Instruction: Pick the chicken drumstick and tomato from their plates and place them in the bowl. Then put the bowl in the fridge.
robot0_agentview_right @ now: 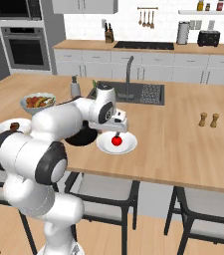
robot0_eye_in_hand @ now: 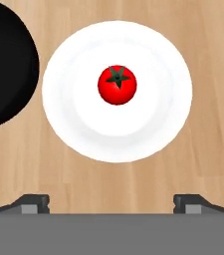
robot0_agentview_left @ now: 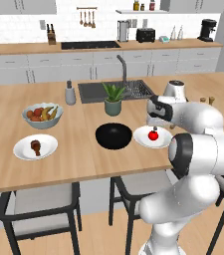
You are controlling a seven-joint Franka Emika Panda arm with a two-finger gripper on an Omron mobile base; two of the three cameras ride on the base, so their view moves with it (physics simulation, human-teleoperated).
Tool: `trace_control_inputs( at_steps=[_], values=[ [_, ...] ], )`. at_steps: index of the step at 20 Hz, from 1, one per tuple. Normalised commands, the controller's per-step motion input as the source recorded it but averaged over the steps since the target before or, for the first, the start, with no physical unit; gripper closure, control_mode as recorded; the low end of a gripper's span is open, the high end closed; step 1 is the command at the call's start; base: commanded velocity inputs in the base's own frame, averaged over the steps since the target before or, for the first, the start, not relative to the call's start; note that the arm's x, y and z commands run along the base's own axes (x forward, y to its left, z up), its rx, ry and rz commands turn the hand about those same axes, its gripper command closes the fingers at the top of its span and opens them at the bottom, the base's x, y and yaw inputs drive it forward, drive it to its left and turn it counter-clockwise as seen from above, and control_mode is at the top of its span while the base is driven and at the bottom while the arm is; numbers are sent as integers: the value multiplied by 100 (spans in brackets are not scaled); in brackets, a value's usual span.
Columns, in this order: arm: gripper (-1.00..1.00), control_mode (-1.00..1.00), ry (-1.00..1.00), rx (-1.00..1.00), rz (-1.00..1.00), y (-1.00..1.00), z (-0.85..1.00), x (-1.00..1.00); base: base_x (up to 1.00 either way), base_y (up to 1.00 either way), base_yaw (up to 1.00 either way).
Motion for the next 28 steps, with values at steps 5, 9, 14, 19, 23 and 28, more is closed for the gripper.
trace_control_inputs(
  at_steps=[5,9,14,19,23,28],
  values=[
    [-100,-100,2,0,-1,-4,-31,58,0,0,0],
    [-100,-100,1,0,0,-11,-43,52,0,0,0],
    [-100,-100,0,0,0,-12,-47,46,0,0,0],
    [-100,-100,0,0,0,-1,-41,26,0,0,0],
    [-100,-100,0,0,0,0,-34,12,0,0,0],
    [-100,-100,0,0,0,0,-26,8,0,0,0]
  ],
)
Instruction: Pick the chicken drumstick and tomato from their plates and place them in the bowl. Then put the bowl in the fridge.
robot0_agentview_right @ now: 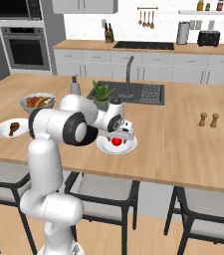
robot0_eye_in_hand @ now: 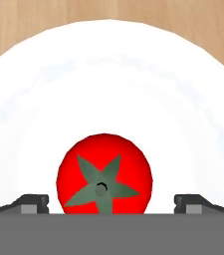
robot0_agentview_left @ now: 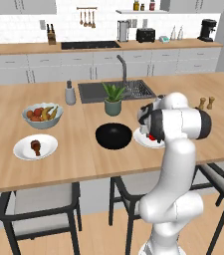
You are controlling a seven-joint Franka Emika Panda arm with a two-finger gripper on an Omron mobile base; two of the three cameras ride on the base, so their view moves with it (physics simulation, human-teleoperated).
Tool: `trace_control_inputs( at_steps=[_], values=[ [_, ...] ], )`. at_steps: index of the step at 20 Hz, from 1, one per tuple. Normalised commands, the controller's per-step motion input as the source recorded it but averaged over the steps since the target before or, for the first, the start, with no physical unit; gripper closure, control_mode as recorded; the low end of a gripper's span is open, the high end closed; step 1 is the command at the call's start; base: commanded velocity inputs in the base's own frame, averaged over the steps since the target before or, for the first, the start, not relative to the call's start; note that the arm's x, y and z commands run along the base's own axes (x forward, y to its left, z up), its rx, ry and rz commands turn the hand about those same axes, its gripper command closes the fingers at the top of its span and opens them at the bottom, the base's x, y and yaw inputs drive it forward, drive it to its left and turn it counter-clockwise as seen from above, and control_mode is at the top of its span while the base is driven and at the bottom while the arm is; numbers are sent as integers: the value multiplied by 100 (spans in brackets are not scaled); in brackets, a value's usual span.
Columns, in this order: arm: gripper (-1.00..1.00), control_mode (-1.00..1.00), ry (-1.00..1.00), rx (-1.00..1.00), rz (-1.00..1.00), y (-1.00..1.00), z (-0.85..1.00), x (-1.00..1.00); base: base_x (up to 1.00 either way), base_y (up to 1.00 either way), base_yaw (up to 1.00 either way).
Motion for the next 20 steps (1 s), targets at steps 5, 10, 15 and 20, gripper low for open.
trace_control_inputs(
  at_steps=[5,10,15,20],
  values=[
    [-100,-100,0,0,0,0,-16,1,0,0,0],
    [100,-100,0,0,0,0,-3,0,0,0,0],
    [100,-100,0,0,0,0,0,0,0,0,0],
    [100,-100,-4,0,0,3,28,-9,0,0,0]
  ],
)
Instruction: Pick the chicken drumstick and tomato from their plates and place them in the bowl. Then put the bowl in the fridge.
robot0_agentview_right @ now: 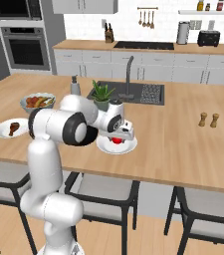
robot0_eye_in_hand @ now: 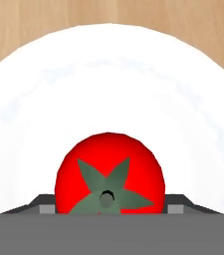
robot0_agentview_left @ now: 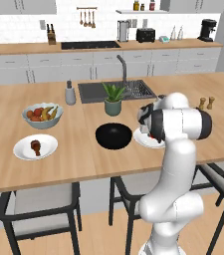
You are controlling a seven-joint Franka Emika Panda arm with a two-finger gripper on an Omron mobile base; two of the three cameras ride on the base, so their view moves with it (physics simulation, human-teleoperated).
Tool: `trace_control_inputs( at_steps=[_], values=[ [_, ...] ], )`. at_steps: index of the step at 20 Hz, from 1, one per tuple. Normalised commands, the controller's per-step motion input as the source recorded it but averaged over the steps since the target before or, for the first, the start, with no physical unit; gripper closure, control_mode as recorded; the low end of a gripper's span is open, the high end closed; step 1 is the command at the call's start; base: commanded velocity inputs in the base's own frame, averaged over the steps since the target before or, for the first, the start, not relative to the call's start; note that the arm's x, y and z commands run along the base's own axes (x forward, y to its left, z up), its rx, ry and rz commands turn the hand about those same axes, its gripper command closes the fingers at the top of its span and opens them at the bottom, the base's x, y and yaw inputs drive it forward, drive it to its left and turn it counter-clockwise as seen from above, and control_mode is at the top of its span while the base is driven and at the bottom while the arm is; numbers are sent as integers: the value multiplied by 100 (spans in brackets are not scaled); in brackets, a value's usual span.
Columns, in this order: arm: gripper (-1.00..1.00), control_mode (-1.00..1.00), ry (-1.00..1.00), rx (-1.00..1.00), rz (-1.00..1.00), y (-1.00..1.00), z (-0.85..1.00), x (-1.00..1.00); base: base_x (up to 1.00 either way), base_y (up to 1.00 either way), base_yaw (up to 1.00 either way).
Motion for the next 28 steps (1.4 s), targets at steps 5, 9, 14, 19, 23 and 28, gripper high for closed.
trace_control_inputs(
  at_steps=[5,9,14,19,23,28],
  values=[
    [100,-100,-2,0,0,27,73,-30,0,0,0],
    [100,-100,0,0,0,42,60,-22,0,0,0],
    [100,-100,0,0,0,37,54,-24,0,0,0],
    [100,-100,0,0,0,63,22,-14,0,0,0],
    [100,-100,0,0,0,74,14,0,0,0,0],
    [100,-100,0,0,0,74,0,0,0,0,0]
  ],
)
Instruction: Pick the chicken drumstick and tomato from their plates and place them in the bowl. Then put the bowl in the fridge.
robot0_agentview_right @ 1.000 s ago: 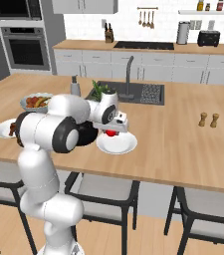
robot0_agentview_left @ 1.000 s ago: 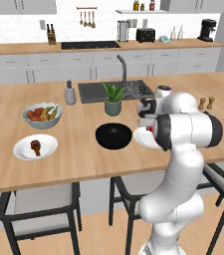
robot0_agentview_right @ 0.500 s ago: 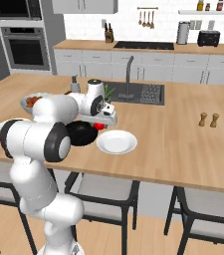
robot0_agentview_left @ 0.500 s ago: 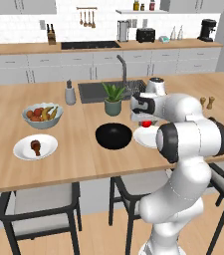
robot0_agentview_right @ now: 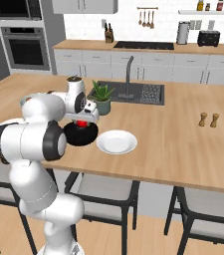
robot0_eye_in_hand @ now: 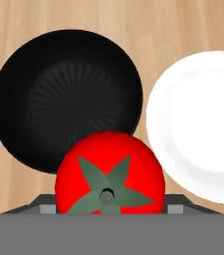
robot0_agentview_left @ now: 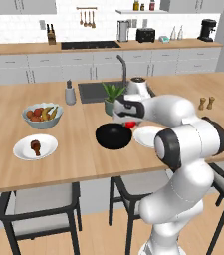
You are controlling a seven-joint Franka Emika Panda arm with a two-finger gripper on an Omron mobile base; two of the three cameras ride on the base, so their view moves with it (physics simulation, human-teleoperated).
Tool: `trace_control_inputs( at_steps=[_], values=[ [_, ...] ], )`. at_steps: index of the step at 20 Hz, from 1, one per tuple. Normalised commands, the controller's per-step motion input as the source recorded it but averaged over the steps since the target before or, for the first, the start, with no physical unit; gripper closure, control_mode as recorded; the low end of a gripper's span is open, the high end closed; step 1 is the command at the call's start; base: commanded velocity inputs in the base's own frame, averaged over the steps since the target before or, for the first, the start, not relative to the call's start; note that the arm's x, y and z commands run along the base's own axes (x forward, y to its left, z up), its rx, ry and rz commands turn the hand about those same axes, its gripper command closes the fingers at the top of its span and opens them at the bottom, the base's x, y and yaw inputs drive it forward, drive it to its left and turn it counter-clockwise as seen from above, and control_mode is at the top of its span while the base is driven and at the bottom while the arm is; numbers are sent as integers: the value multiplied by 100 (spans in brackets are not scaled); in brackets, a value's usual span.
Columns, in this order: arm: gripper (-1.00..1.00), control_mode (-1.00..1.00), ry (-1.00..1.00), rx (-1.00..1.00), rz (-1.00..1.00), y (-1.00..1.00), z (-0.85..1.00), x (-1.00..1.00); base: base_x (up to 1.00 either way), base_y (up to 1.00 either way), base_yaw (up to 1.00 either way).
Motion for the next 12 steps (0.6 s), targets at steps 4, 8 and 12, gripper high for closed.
trace_control_inputs(
  at_steps=[4,8,12],
  values=[
    [100,-100,0,3,0,46,-1,1,0,0,0],
    [100,-100,0,4,0,15,-24,6,0,0,0],
    [100,-100,0,1,0,1,-48,3,0,0,0]
  ],
)
